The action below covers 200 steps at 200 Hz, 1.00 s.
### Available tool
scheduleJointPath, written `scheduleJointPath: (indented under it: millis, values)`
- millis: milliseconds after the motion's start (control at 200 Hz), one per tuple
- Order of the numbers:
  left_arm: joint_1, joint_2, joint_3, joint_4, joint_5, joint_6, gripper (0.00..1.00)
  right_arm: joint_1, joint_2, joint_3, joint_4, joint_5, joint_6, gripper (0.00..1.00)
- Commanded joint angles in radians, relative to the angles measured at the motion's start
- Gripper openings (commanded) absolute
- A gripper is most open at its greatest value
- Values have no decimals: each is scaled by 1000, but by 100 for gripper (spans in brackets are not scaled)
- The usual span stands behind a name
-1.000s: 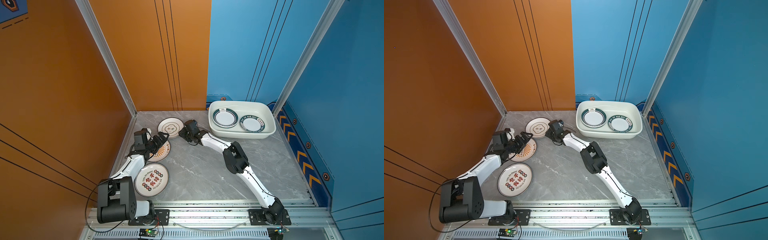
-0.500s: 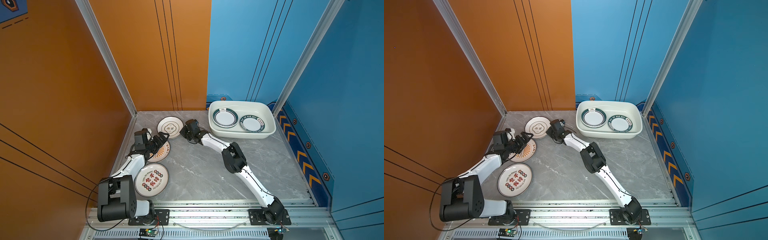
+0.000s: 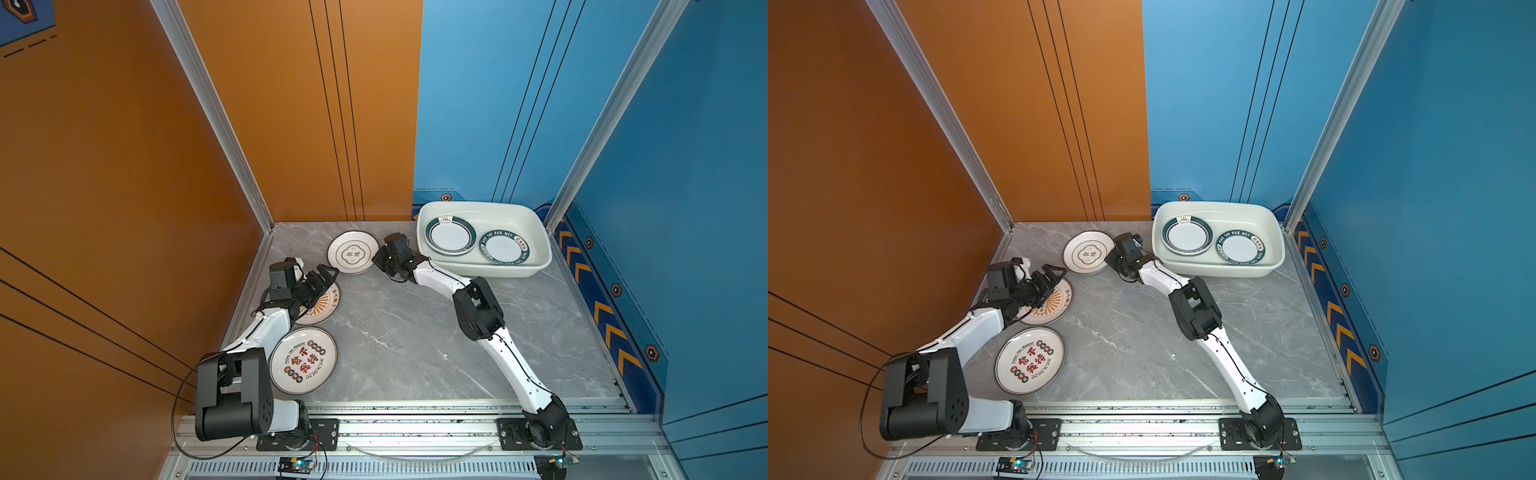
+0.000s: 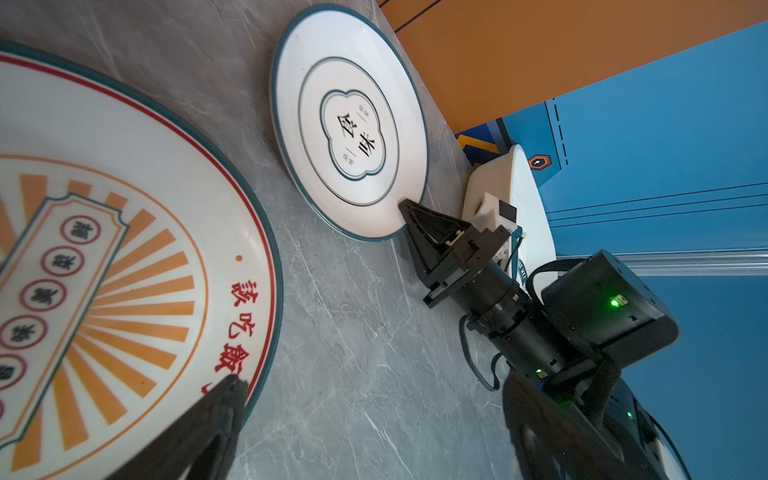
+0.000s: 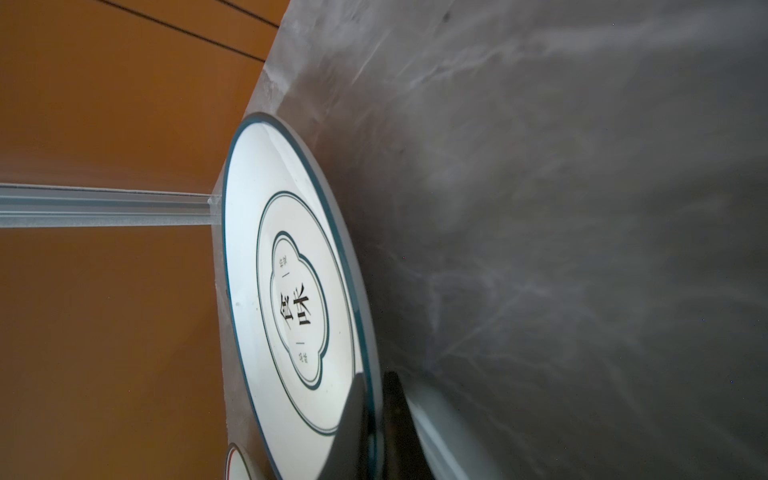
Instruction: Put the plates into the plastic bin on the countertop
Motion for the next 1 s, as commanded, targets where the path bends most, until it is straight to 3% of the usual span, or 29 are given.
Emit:
scheduleJointPath:
  millis: [0,466,696,921,996]
  values:
    - [-7,19,1,5,18,-3,98,-31,-143,-96,58,-36,-41,0]
    - [-94,107,71,65,12,-25,98,-72,-461,-455,97,-294,-132,0]
    - [-142,139,92,90,-9,-35,100,-78,-601,-633,133,-358,-157,0]
    - [-163,157,86,147,14,-64,88,-81,-680,-772,197,-403,-141,0]
    - [-169,165,85,169,26,-75,75,-81,-697,-813,237,-413,-124,0]
